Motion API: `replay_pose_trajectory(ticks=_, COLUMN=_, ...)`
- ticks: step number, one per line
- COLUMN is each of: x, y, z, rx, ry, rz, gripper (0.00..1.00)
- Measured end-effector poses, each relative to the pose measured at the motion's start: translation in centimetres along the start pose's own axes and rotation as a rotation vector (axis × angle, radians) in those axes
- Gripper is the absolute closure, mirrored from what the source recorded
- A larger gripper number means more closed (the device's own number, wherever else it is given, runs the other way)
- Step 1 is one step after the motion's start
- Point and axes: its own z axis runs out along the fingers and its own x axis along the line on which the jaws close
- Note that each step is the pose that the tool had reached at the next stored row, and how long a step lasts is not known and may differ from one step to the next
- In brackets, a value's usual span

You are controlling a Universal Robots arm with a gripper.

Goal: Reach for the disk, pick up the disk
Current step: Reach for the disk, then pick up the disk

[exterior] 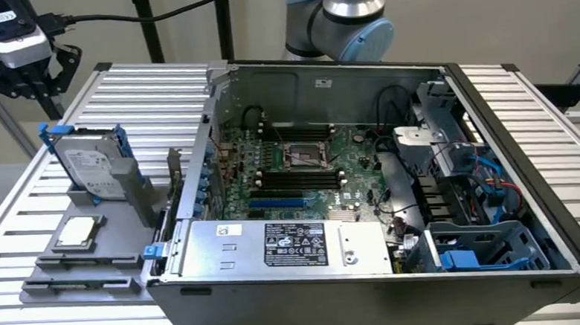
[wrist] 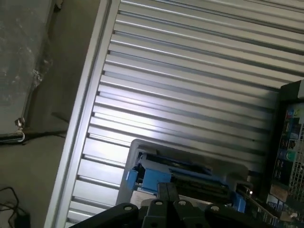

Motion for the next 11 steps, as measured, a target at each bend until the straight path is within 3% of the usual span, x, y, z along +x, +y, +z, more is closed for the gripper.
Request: replay_pose_trajectory(ticks=11, x=0.0, y=0.0, z=0.0, rx=0.0001, ry=0.0076, rz=-0.199, gripper=0.89)
